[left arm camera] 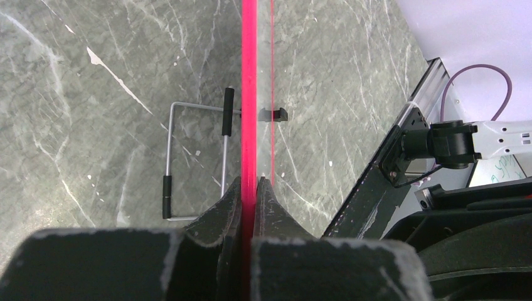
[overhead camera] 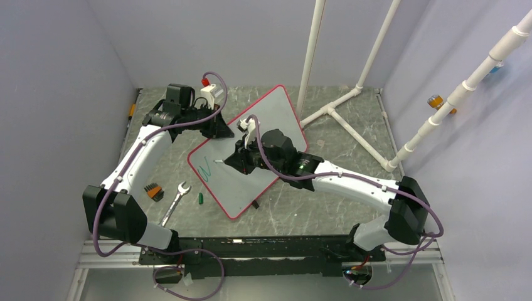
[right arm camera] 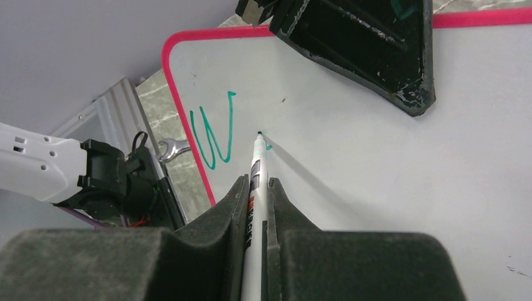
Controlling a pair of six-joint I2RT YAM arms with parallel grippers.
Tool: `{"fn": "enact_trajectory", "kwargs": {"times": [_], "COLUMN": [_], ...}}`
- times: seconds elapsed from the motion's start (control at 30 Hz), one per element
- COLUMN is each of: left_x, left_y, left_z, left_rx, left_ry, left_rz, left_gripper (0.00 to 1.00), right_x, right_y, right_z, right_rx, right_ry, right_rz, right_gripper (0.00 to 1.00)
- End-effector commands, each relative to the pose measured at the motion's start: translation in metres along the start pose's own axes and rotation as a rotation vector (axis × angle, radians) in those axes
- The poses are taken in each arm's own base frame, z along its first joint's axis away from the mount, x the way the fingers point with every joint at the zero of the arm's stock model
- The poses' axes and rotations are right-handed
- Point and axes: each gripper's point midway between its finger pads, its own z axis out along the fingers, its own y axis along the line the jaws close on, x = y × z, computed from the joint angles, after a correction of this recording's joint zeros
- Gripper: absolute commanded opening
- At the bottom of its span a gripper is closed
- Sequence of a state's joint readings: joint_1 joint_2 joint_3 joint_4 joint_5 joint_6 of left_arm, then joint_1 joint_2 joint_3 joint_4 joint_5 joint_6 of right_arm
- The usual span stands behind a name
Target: Write a sentence on the whiteboard
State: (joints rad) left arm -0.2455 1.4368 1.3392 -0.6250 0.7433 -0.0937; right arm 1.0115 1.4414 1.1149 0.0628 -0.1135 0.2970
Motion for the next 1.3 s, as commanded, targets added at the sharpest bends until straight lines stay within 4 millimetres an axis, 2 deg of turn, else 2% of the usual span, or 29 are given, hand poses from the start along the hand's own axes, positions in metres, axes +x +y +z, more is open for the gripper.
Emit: {"fn": "enact_trajectory", "kwargs": {"times": [0.0,0.77,1.03,1.27], "left_x": [0.001,0.001,0.001,0.002], "left_y": [0.013,0.013,0.013,0.013], "left_z": [0.005,0.005,0.005,0.005], "left_rx": [-0.059,-0.059,-0.059,-0.056], "left_ry": [-0.005,-0.006,-0.004,-0.003], "left_rz": [0.121,0.123,0.122,0.121], "left_gripper": [0.0,0.0,0.0,0.0], "right_x": [-0.03,0.024,0.028,0.016], "right_y": [0.007,-0.005,-0.017,-0.024], "right_z": [0.007,0.008,0.001,-0.003], "right_rx": [-0.018,-0.001,0.071,0.102], "right_ry": [-0.082,0.045,0.053,0.031], "right_rz": [-0.011,0.035,0.038,0.036], "right_gripper": [0.0,0.0,0.0,0.0]}}
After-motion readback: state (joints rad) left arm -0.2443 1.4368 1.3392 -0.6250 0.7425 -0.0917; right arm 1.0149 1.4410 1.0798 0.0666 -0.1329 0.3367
